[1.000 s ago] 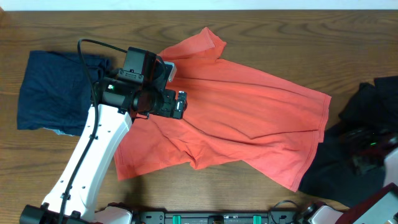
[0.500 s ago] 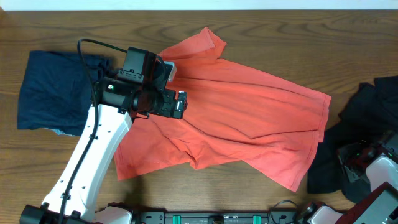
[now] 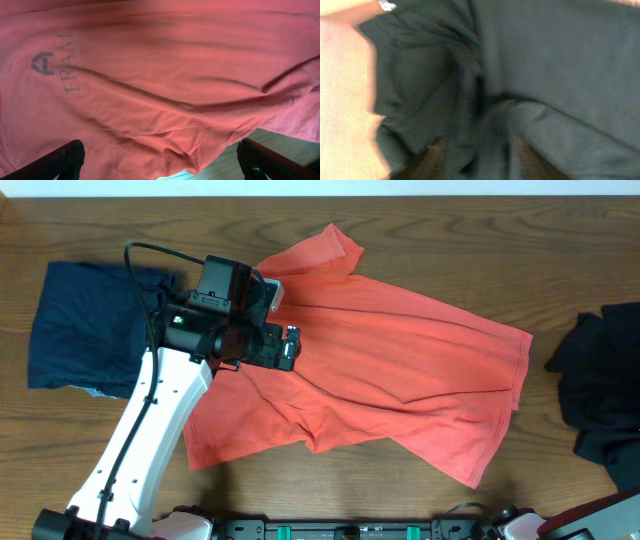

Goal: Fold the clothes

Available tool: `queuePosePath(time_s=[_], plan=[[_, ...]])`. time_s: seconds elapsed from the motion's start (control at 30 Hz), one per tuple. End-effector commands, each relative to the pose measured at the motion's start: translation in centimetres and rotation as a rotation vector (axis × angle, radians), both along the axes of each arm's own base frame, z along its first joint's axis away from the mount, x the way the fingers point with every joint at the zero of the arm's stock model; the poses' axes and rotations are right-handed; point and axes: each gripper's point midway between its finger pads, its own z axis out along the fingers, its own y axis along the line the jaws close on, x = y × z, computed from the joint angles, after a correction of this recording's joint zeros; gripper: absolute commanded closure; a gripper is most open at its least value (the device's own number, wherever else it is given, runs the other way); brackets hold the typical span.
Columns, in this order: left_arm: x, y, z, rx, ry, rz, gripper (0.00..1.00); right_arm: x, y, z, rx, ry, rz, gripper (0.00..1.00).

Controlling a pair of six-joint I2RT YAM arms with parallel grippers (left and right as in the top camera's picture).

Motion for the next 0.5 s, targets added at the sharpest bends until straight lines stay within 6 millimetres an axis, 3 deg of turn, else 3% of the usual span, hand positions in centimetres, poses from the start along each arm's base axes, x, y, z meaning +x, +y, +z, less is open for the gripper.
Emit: queuePosePath(time_s=[0.0, 0.1, 0.17, 0.27, 0.37, 0.47], plan=[[0.3, 0.2, 0.6, 0.008, -0.025, 0.003, 0.02, 3.7, 2.1, 2.6, 0.033, -0.138, 0.213, 0.38], [0.3, 0.2, 0.6, 0.008, -0.025, 0.003, 0.02, 6.4, 5.4, 2.7, 0.087, -0.188, 0.376, 0.39], [0.3, 0.2, 0.6, 0.008, -0.025, 0.003, 0.02, 8.2, 8.7, 2.0, 0.118, -0.158, 0.516, 0.43], [0.3, 0.2, 0.6, 0.008, -0.025, 0.003, 0.02, 10.6, 13.4, 0.1, 0.121, -0.05, 0.719, 0.45], [0.3, 0.2, 0.6, 0.007, -0.025, 0.003, 0.02, 12.5, 16.1, -2.2, 0.079, 0.088, 0.828, 0.44], [0.3, 0.2, 0.6, 0.007, -0.024, 0.003, 0.02, 15.2, 17.6, -4.5, -0.033, 0.189, 0.975, 0.26]])
